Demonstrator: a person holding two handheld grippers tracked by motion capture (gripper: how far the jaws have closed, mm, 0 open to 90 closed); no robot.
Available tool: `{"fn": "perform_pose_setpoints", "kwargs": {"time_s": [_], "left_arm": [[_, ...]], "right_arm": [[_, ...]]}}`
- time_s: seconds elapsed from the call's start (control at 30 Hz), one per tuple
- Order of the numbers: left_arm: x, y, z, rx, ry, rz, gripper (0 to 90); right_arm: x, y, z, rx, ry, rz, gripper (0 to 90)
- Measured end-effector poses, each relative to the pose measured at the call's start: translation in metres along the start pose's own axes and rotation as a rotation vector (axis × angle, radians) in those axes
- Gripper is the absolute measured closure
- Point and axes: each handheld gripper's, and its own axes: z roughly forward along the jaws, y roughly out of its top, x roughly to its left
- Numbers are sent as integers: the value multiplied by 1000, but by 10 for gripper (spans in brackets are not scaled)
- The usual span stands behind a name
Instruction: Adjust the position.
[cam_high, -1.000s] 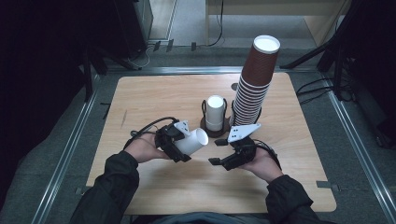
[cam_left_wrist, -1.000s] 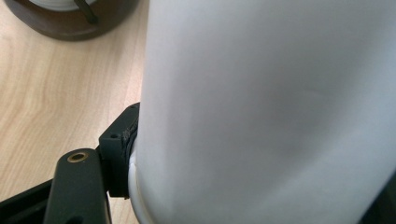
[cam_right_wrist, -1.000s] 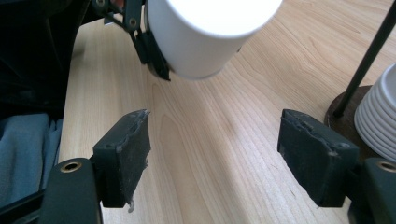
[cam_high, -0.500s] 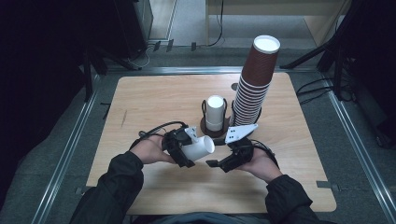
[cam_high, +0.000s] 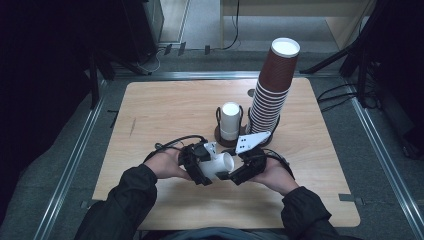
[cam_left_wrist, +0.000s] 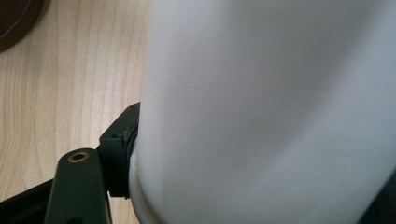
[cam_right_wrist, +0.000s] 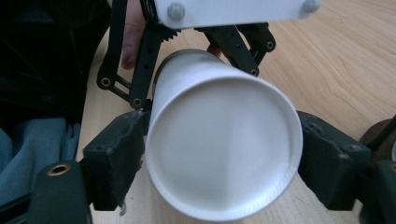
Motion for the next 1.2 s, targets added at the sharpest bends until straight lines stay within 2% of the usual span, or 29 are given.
{"fn": "perform_pose_setpoints", "kwargs": {"time_s": [0.1,0.17,0.23,0.33,0.43,0.5,0.6,0.67,0.77,0.9,1.03,1.17,1.2], "left_arm": [[-1,1,2,7,0,14,262],[-1,1,3,14,-1,25,261],[-2,1,3,14,-7,24,256],[-2,1,3,24,-25,18,240],[-5,2,2,16,-13,25,195],[-5,2,0,-4,-6,22,115],[-5,0,-6,-41,6,17,55],[-2,-3,-10,-82,8,-11,32],[1,-8,-15,-113,28,-21,32],[3,-12,-21,-161,28,-36,32],[3,-14,-26,-207,63,-54,0],[4,-15,-29,-258,44,-75,0],[4,-16,-30,-266,56,-68,0]], "right_arm": [[0,0,0,6,11,-8,263],[1,0,0,19,20,-7,329],[2,0,0,18,28,-23,337],[1,1,0,31,45,-16,339],[1,2,-1,31,51,-17,335],[1,2,-2,25,42,-22,335],[-1,1,-6,16,32,-15,333],[-3,0,-9,11,27,-3,333],[-6,0,-11,-11,19,-12,332],[-7,-1,-14,-18,12,-1,331],[-9,-2,-16,-35,8,7,330],[-10,-3,-20,-62,6,15,330],[-11,-3,-21,-68,6,17,330]]}}
